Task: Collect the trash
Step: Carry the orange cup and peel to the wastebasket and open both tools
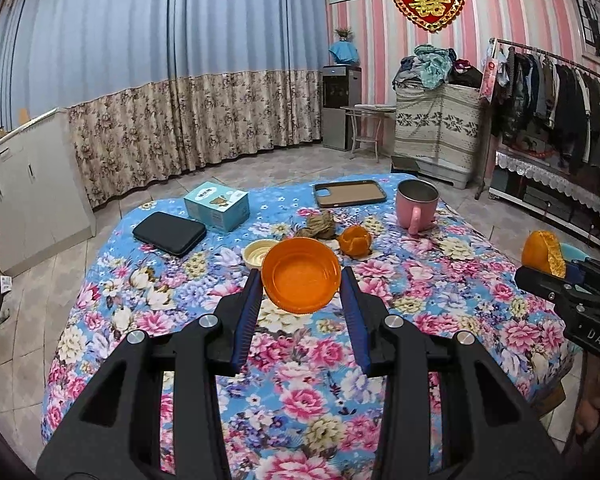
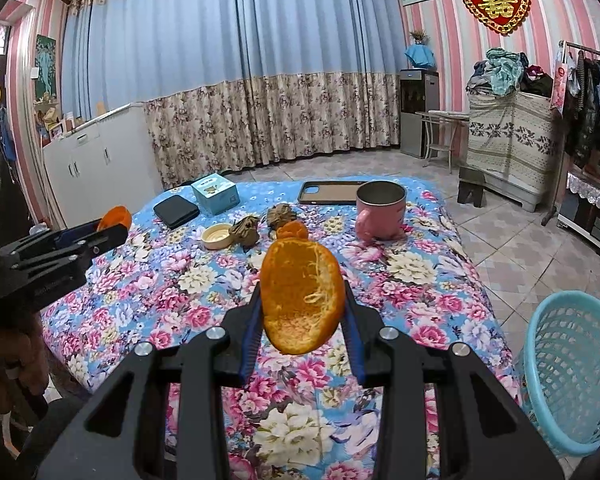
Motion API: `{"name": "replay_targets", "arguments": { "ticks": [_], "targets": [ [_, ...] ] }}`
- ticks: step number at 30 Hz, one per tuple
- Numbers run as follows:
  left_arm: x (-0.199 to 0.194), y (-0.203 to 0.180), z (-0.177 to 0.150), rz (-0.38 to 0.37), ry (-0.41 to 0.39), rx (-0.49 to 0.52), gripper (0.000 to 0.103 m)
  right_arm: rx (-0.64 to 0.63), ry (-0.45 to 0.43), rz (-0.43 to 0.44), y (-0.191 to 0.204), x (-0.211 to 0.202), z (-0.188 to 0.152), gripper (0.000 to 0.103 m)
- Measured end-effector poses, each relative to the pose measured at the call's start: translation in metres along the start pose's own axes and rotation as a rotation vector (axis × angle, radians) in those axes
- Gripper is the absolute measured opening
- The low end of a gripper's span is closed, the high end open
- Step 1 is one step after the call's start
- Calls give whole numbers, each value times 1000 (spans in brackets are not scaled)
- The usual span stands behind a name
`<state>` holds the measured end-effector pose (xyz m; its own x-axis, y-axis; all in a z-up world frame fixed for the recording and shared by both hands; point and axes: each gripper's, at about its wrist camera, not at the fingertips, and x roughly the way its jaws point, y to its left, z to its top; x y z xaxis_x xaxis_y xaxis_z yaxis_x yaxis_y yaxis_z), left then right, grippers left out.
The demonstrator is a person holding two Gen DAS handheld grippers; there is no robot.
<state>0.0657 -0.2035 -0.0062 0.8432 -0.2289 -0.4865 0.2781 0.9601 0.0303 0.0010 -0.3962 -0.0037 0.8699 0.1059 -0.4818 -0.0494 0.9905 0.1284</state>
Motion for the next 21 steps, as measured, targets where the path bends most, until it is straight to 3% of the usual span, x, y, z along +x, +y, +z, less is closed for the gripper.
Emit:
{"name": "replay_targets", "arguments": {
  "ticks": [9, 21],
  "targets": [
    [3, -36, 17, -56, -7, 28, 38, 23, -20, -29, -25, -11, 0, 36],
    [4, -118, 45, -183, -25, 128, 38, 61, -66, -124, -88, -44, 7, 36]
  ]
}}
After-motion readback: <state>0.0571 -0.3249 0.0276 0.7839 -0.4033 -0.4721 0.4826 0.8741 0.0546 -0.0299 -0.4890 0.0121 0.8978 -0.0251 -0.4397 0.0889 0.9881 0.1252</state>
